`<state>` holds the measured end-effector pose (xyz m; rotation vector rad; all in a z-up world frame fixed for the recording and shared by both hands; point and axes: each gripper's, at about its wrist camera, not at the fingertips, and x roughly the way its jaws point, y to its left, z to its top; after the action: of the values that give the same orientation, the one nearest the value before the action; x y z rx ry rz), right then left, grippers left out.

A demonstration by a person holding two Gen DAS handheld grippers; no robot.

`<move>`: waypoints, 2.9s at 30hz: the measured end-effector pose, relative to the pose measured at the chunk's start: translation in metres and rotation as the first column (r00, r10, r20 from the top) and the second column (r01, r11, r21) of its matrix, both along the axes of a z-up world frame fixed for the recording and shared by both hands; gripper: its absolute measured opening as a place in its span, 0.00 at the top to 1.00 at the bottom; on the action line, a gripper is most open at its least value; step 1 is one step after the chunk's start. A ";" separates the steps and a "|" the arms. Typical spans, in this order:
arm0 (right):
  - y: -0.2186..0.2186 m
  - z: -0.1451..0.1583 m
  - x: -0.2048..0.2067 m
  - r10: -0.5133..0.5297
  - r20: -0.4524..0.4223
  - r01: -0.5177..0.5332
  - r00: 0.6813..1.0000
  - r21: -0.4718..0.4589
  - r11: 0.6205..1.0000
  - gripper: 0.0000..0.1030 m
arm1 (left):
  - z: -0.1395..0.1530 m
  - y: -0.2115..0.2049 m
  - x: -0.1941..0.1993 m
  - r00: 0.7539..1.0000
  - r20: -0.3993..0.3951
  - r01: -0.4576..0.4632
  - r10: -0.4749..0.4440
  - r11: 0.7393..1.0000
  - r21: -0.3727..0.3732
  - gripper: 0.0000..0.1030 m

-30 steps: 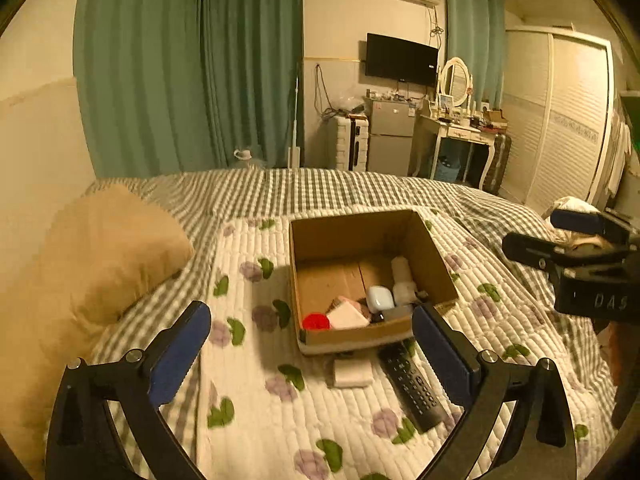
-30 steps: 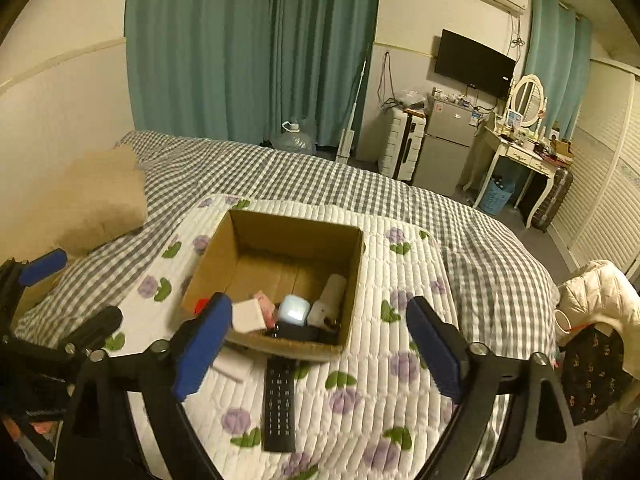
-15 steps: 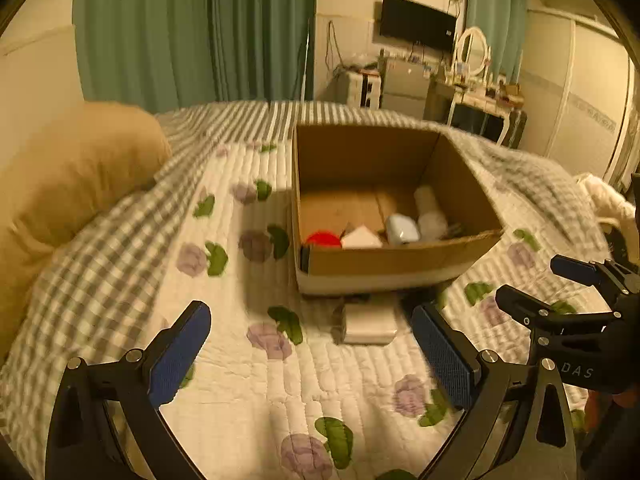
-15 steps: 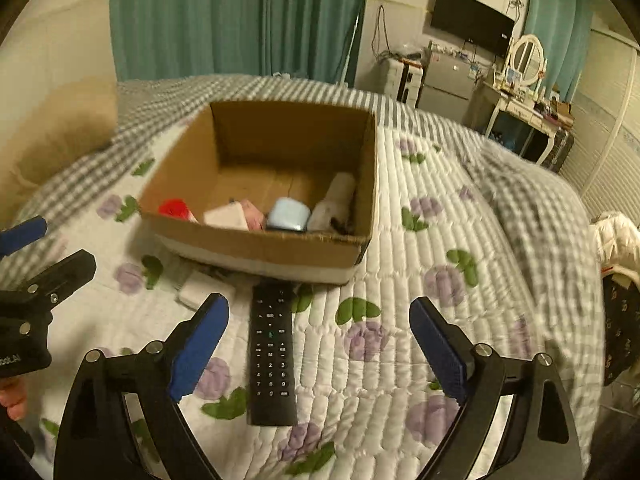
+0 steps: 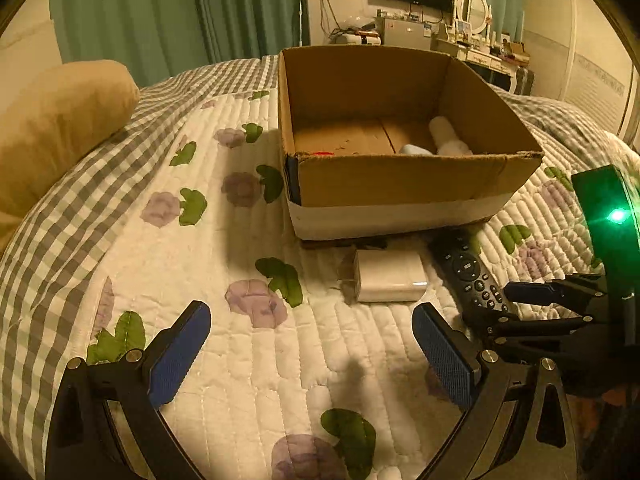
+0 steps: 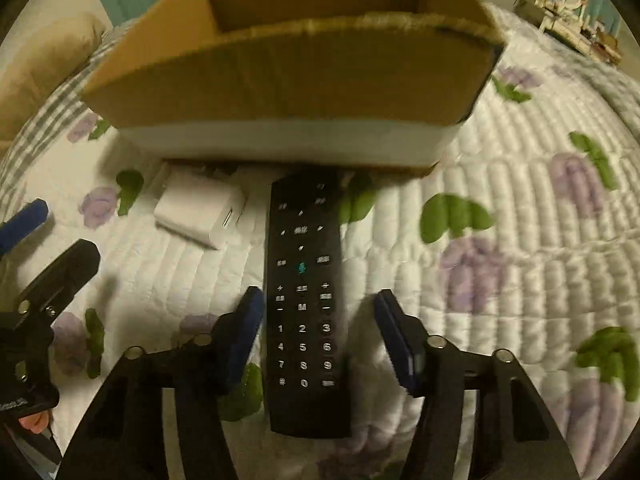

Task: Organize rigid objects
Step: 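Grasp the black TV remote with the right tool and lift it, then grasp the white power adapter with the left tool while the right holds the remote, then lower the adapter into the box and open the left tool while the right carries the remote over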

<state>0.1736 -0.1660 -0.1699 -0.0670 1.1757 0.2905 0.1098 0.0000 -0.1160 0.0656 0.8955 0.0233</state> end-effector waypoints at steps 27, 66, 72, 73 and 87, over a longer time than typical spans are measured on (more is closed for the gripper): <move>-0.045 0.041 -0.025 -0.157 0.133 0.149 0.979 0.073 0.986 0.61 | -0.026 -0.053 0.044 0.993 -0.093 0.077 -0.070 0.994 0.075 0.00; -0.027 0.158 -0.055 -0.077 0.388 0.061 0.919 0.053 0.997 0.61 | 0.078 -0.048 -0.007 0.989 0.076 0.131 -0.129 0.991 -0.019 0.33; -0.019 0.204 -0.031 -0.036 0.456 0.024 0.889 0.034 0.999 0.61 | 0.111 -0.047 0.018 0.980 0.139 0.146 -0.143 0.989 -0.012 0.33; -0.018 0.211 -0.024 -0.030 0.463 0.018 0.886 0.030 0.999 0.61 | 0.115 -0.046 0.024 0.979 0.148 0.143 -0.141 0.990 -0.005 0.33; -0.009 0.200 0.063 0.003 0.445 -0.001 0.896 -0.005 1.000 0.61 | 0.088 -0.047 0.129 0.987 0.117 0.110 -0.113 0.994 0.030 0.33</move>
<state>0.2365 -0.1745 0.0300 -0.1320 0.7190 0.2574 0.2391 -0.0465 -0.0282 0.1345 0.7715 -0.0660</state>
